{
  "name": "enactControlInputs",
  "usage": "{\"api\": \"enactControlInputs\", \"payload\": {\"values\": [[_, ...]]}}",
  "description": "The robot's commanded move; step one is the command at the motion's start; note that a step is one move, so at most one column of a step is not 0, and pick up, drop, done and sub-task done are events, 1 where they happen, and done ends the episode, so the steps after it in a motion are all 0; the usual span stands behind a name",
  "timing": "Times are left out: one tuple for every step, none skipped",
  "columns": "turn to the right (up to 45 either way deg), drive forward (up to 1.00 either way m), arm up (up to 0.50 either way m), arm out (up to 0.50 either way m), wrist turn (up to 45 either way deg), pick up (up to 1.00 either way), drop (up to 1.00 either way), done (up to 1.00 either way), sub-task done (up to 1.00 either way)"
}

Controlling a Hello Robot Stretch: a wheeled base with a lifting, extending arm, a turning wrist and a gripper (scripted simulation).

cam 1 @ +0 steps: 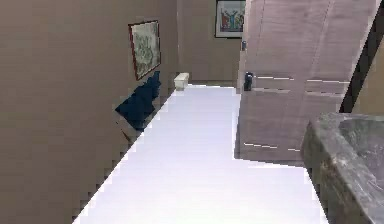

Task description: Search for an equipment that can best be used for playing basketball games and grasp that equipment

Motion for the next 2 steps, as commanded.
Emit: {"api": "enactControlInputs", "payload": {"values": [[0.0,1.00,0.00,0.00,0.0,0.00,0.00,0.00,0.00],[0.0,0.65,0.00,0.00,0.0,0.00,0.00,0.00,0.00]]}}
